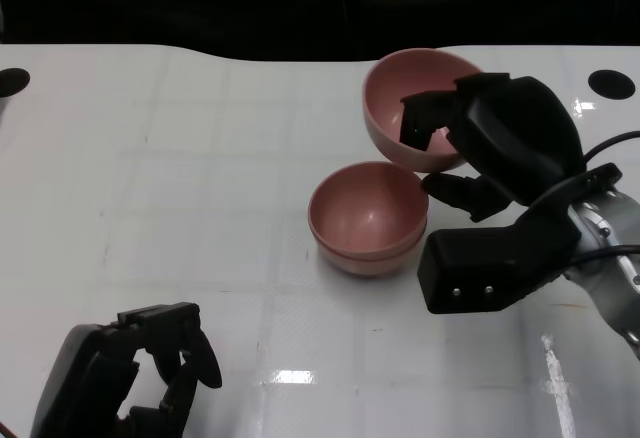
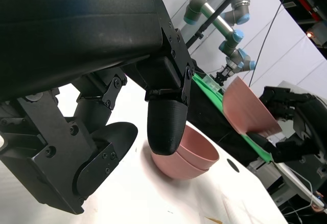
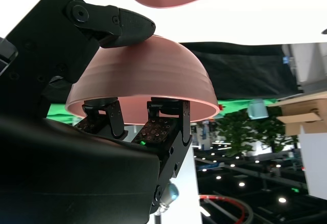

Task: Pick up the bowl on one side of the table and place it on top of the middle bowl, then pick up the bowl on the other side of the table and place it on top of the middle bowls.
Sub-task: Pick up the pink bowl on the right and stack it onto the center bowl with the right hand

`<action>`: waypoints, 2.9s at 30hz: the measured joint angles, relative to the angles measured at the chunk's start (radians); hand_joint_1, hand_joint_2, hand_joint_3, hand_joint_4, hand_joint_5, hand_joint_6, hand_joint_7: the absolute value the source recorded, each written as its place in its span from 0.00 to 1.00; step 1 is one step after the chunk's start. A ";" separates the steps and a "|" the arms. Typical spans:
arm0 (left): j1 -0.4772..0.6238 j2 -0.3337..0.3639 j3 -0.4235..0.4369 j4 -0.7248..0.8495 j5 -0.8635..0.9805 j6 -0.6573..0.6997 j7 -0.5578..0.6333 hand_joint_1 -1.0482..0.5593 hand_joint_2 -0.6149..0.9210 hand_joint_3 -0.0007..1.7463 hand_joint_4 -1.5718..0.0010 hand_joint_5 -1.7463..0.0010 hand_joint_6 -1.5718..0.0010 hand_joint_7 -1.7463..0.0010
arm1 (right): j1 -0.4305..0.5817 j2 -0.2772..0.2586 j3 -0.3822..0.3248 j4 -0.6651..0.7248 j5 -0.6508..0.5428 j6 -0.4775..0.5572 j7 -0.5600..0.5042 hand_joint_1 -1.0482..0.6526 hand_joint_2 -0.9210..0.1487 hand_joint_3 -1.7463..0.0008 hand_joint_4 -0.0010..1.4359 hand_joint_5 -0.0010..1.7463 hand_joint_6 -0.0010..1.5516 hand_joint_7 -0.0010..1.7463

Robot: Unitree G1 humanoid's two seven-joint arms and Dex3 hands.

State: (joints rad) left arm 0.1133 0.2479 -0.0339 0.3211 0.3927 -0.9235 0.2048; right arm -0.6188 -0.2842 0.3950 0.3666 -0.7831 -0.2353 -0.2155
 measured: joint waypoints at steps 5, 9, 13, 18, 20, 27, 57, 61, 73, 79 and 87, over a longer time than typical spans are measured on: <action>0.000 0.000 -0.001 0.000 0.011 0.000 0.000 0.63 0.57 0.91 0.44 0.02 0.46 0.16 | -0.032 0.021 0.034 0.036 -0.002 -0.035 0.019 0.50 0.56 0.33 0.67 1.00 0.55 0.84; 0.000 0.000 -0.001 0.000 0.010 0.000 0.000 0.63 0.57 0.91 0.44 0.02 0.46 0.16 | -0.044 0.030 0.052 0.047 -0.002 -0.051 0.043 0.50 0.52 0.39 0.66 1.00 0.54 0.85; 0.001 0.000 -0.001 -0.002 0.010 0.000 -0.005 0.62 0.57 0.91 0.44 0.03 0.46 0.16 | -0.047 0.032 0.073 0.049 -0.007 -0.051 0.086 0.50 0.45 0.50 0.64 1.00 0.53 0.83; 0.001 0.000 -0.001 -0.003 0.010 0.001 -0.008 0.62 0.56 0.91 0.44 0.02 0.46 0.16 | -0.045 0.032 0.085 0.045 -0.007 -0.037 0.153 0.51 0.40 0.54 0.62 1.00 0.56 0.73; 0.001 0.000 -0.001 -0.003 0.010 0.001 -0.008 0.62 0.56 0.92 0.44 0.03 0.46 0.16 | -0.041 0.032 0.086 0.043 -0.006 -0.036 0.168 0.51 0.39 0.56 0.62 1.00 0.59 0.71; 0.001 0.000 -0.001 -0.004 0.010 0.001 -0.008 0.62 0.56 0.93 0.43 0.03 0.46 0.15 | -0.029 0.025 0.088 0.053 0.001 -0.064 0.177 0.46 0.19 0.77 0.59 0.63 0.61 0.22; 0.007 0.002 -0.001 -0.016 0.008 0.014 -0.010 0.64 0.54 0.93 0.42 0.04 0.45 0.16 | 0.056 -0.050 0.093 -0.043 -0.023 -0.030 0.243 0.20 0.00 0.84 0.25 0.00 0.24 0.01; 0.006 0.003 -0.001 -0.015 0.009 0.013 -0.010 0.64 0.55 0.93 0.42 0.04 0.45 0.16 | 0.109 -0.075 0.087 -0.104 -0.037 -0.030 0.243 0.21 0.00 0.86 0.25 0.01 0.25 0.01; 0.006 0.006 -0.001 -0.015 0.010 0.016 -0.010 0.64 0.55 0.93 0.42 0.04 0.46 0.16 | 0.191 -0.096 0.090 -0.124 -0.049 -0.050 0.246 0.21 0.00 0.87 0.26 0.01 0.26 0.01; 0.006 0.007 -0.002 -0.015 0.010 0.016 -0.010 0.63 0.55 0.93 0.43 0.03 0.46 0.16 | 0.195 -0.096 0.090 -0.124 -0.053 -0.049 0.253 0.22 0.00 0.87 0.26 0.01 0.26 0.01; 0.006 0.011 -0.002 -0.015 0.010 0.016 -0.010 0.63 0.54 0.93 0.43 0.03 0.46 0.16 | 0.205 -0.079 0.079 -0.101 -0.030 -0.113 0.142 0.25 0.00 0.87 0.25 0.01 0.22 0.00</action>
State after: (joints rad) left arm 0.1197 0.2589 -0.0359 0.3059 0.4029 -0.9073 0.1952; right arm -0.4137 -0.3629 0.4736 0.2659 -0.8133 -0.3486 -0.0739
